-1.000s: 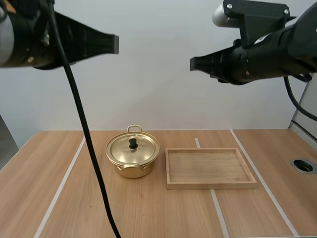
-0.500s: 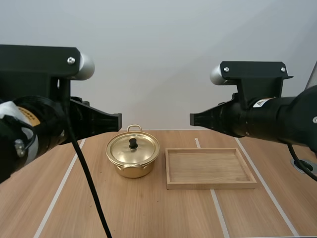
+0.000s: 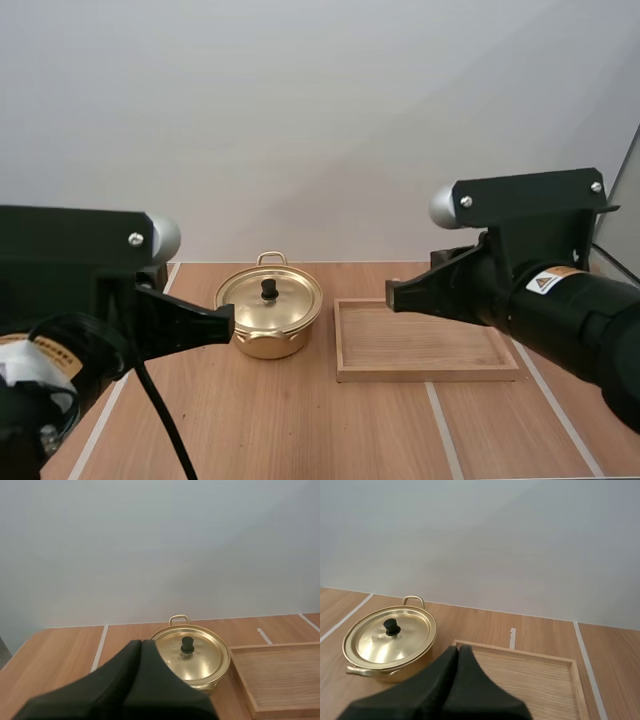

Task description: Open the pot, put the grape inside, and close it

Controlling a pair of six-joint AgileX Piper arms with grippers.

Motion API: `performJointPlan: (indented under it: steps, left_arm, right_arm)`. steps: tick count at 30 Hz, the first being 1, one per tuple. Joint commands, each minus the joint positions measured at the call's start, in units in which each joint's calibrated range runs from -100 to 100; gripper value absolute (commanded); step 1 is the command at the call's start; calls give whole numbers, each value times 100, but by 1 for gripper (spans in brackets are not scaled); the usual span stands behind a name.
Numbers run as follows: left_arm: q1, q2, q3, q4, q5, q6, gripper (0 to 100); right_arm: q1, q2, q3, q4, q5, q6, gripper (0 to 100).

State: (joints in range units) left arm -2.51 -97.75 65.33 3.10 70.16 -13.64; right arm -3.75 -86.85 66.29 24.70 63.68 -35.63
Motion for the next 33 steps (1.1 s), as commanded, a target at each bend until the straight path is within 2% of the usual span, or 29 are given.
performJointPlan:
  steps: [1,5,9,13,16,22,29,33]
  left_arm:
    - [-11,-148,293,240,-492,60,0]
    - [-11,-225,510,240,-1006,60,0]
    - [-11,-225,525,240,-1516,135,0]
    - [-11,-225,937,240,-2878,148,0]
    - [-11,-225,1464,240,-3630,148,0]
    - [-11,-225,2383,240,-3885,226,0]
    - [165,-225,2824,240,-4238,60,0]
    - [180,-225,3028,240,-4297,-126,0]
  right_arm:
    - [-16,-192,206,-38,-141,-234,0]
    - [-16,-318,575,-38,-575,-272,0]
    - [-16,-333,1099,-38,-1492,-283,0]
    - [-16,-333,1578,-7,-2500,-391,0]
    - [-16,-333,1818,-64,-2842,-445,0]
    - [-16,-333,2323,-64,-2873,-643,0]
    - [-16,-333,2993,-64,-3350,-643,0]
    - [-16,-333,3192,-64,-3494,-643,0]
